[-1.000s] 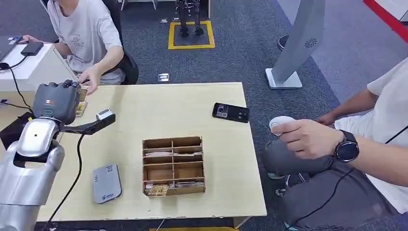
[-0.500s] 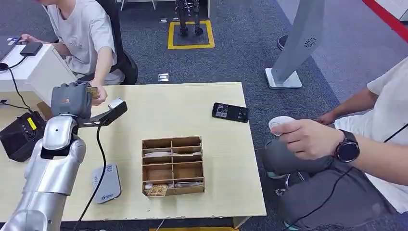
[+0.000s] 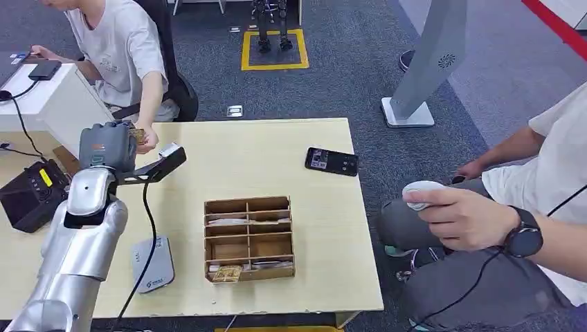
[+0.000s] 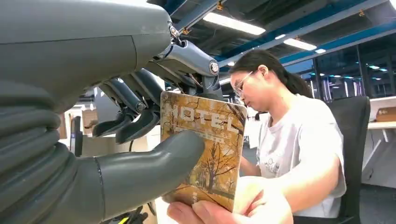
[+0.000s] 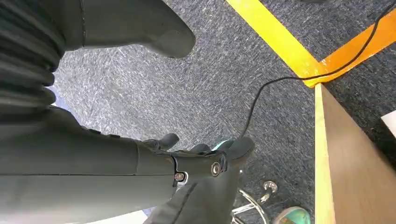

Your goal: Pass the card to the sensor for recognition and then transmit it.

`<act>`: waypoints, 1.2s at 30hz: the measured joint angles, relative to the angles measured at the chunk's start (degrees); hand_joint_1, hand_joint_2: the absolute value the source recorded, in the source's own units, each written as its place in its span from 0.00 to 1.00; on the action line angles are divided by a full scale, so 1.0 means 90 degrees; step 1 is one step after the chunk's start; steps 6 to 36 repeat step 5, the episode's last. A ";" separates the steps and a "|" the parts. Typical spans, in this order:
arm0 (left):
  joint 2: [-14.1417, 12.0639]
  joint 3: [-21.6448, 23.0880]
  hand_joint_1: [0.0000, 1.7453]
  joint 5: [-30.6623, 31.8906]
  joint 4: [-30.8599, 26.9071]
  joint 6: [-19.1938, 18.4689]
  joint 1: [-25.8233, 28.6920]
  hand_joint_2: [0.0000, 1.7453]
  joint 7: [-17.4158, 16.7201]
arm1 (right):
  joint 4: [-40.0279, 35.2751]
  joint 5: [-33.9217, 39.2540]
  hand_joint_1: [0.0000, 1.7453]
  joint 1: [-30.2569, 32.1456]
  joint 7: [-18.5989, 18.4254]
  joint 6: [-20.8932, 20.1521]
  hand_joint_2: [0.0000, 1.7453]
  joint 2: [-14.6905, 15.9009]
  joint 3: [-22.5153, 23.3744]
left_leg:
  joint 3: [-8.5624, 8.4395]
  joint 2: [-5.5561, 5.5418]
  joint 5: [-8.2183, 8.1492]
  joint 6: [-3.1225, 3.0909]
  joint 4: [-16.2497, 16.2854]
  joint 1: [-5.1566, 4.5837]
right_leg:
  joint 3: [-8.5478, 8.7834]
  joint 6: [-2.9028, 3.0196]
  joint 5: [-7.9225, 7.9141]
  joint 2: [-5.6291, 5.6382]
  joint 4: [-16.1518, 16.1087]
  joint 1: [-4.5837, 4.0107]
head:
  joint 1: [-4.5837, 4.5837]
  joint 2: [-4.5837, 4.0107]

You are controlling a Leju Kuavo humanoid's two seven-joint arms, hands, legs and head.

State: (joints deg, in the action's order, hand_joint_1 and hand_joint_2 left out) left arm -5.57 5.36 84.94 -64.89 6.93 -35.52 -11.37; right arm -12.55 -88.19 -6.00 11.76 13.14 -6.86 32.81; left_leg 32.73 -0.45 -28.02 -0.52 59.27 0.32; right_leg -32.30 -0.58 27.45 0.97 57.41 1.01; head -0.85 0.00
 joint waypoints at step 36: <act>0.0002 -0.0002 1.00 0.0000 0.0019 0.0017 -0.0003 1.00 -0.0022 | 0.0000 0.0000 0.00 0.0003 -0.0019 -0.0005 1.00 0.0000 -0.0010 | 0.0000 0.0000 0.0000 0.0000 0.0000 0.0001 | -0.0001 0.0000 0.0000 0.0000 0.0000 0.0000 | 0.0000 0.0000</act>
